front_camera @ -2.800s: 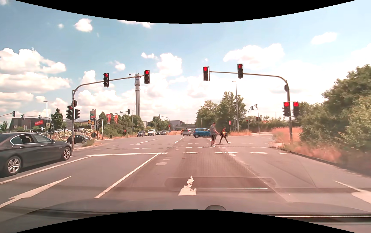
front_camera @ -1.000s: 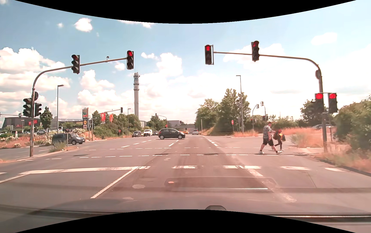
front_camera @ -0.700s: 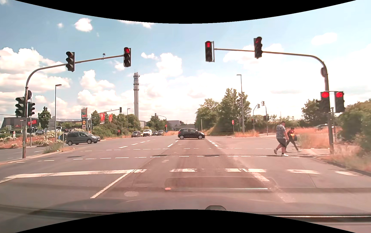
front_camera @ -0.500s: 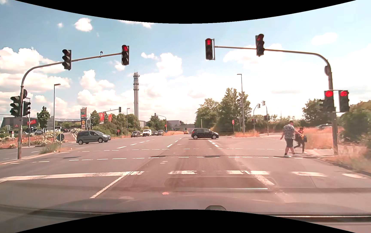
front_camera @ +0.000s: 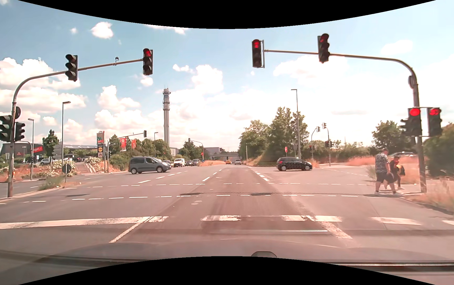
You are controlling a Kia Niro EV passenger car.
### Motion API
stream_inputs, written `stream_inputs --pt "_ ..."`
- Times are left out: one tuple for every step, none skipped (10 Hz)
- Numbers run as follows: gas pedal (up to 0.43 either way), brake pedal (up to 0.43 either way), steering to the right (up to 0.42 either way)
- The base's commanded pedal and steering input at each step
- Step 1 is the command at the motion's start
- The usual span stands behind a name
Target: Follow the waypoints while adhering to traffic rules and regulations
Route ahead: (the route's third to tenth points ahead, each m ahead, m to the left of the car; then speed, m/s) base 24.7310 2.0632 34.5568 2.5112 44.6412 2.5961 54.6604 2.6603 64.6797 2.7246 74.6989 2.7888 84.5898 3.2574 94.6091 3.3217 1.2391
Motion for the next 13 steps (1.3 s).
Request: stream_inputs --pt "0.000 0.171 -0.003" --pt "0.000 0.171 -0.002" --pt "0.000 0.171 -0.002" --pt "0.000 0.171 -0.003" --pt "0.000 0.171 -0.002" --pt "0.000 0.171 -0.003" --pt "0.000 0.171 -0.003" --pt "0.000 0.171 -0.003" --pt "0.000 0.171 -0.002" --pt "0.000 0.171 -0.002" --pt "0.000 0.177 -0.002" --pt "0.000 0.171 -0.003" --pt "0.000 0.171 -0.002"
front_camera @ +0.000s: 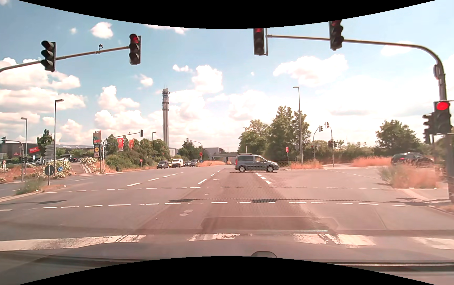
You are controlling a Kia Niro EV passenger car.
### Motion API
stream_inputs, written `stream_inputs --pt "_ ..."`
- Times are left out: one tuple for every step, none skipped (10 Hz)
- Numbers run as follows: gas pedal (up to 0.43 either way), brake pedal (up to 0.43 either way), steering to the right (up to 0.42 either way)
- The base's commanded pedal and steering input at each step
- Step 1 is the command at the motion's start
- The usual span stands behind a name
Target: Follow the waypoints while adhering to traffic rules and regulations
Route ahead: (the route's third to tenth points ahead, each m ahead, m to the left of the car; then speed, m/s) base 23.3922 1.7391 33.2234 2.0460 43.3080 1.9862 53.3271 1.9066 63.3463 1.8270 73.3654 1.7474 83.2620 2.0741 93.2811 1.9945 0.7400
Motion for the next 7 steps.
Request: stream_inputs --pt "0.000 0.177 -0.003" --pt "0.000 0.171 -0.003" --pt "0.000 0.177 -0.003" --pt "0.000 0.177 -0.002" --pt "0.000 0.177 -0.002" --pt "0.000 0.171 -0.002" --pt "0.000 0.177 -0.003"
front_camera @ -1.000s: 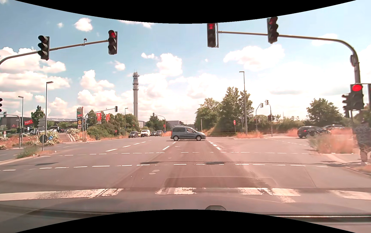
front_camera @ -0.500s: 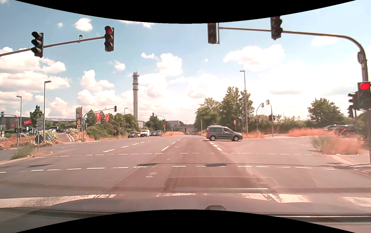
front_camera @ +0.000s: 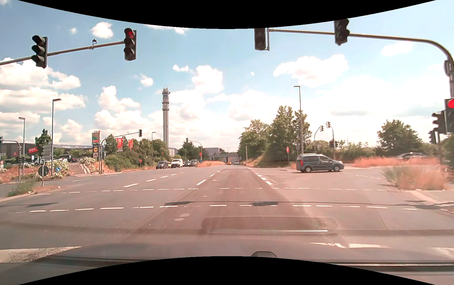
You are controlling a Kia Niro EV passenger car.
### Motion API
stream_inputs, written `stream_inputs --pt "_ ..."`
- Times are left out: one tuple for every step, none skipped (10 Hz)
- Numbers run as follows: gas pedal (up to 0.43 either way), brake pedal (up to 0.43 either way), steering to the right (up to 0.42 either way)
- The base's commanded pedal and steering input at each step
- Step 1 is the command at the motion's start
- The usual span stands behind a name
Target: Follow the waypoints while adhering to traffic rules and regulations
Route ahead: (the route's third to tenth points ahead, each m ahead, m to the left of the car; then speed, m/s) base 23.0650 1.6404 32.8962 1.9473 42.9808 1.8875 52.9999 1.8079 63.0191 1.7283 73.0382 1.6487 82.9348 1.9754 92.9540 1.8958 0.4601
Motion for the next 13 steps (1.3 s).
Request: stream_inputs --pt "0.000 0.177 -0.002" --pt "0.000 0.177 -0.003" --pt "0.000 0.177 -0.002" --pt "0.000 0.177 -0.003" --pt "0.000 0.177 -0.002" --pt "0.000 0.177 -0.003" --pt "0.000 0.177 -0.002" --pt "0.000 0.177 -0.002" --pt "0.000 0.177 -0.003" --pt "0.000 0.177 -0.003" --pt "0.000 0.177 -0.002" --pt "0.000 0.177 -0.002" --pt "0.000 0.177 -0.002"
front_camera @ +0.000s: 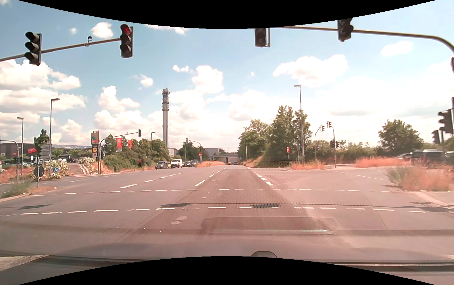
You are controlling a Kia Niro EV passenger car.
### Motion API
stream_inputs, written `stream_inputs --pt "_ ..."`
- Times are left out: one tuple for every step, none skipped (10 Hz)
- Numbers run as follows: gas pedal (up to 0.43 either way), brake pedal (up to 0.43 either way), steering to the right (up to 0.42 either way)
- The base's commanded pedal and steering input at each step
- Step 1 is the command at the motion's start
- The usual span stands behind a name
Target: Follow the waypoints while adhering to traffic rules and regulations
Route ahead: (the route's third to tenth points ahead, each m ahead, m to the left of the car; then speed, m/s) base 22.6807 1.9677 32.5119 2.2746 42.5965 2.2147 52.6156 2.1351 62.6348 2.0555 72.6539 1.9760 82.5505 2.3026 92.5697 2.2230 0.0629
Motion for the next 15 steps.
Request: stream_inputs --pt "0.000 0.177 -0.003" --pt "0.000 0.177 -0.002" --pt "0.000 0.177 -0.002" --pt "0.000 0.177 -0.002" --pt "0.000 0.177 -0.002" --pt "0.000 0.177 -0.002" --pt "0.000 0.177 -0.003" --pt "0.000 0.177 -0.003" --pt "0.000 0.177 -0.002" --pt "0.000 0.177 -0.003" --pt "0.000 0.177 -0.003" --pt "0.000 0.177 -0.002" --pt "0.000 0.177 -0.003" --pt "0.000 0.177 -0.003" --pt "0.000 0.177 -0.002"
